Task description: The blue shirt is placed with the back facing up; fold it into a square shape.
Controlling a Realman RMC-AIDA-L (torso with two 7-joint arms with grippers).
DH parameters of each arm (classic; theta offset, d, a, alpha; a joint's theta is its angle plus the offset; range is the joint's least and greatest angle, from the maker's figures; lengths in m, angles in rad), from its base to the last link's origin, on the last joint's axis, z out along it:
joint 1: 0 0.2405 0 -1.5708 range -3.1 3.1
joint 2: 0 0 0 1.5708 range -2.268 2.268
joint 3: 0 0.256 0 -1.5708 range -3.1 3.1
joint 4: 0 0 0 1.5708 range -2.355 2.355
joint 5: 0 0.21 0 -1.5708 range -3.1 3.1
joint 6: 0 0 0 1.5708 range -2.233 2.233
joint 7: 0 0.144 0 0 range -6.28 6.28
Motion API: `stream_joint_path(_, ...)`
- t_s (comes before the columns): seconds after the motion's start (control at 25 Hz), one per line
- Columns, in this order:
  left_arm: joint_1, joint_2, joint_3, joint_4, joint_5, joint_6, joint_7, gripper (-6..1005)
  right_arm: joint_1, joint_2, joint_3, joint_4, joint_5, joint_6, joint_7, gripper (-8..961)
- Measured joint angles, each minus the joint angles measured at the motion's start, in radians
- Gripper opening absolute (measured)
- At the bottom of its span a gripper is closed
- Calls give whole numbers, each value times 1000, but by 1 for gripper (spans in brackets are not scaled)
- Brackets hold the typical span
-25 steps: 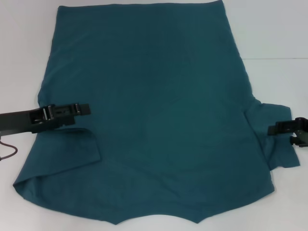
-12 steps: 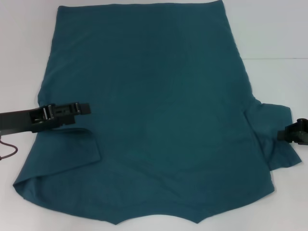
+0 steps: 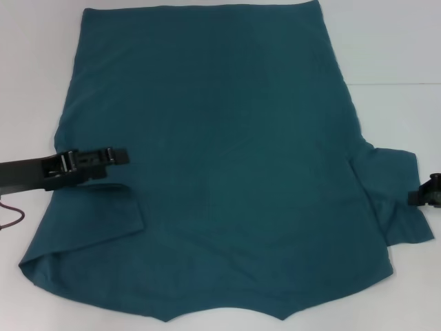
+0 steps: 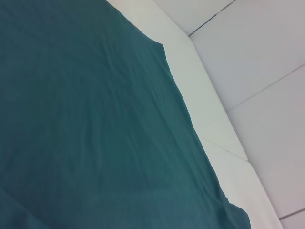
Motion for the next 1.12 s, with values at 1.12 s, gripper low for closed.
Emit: stream_joint_path(1.12, 8, 8, -9, 0, 0, 1, 2, 828, 11, -39, 36, -140, 14, -93, 14, 6)
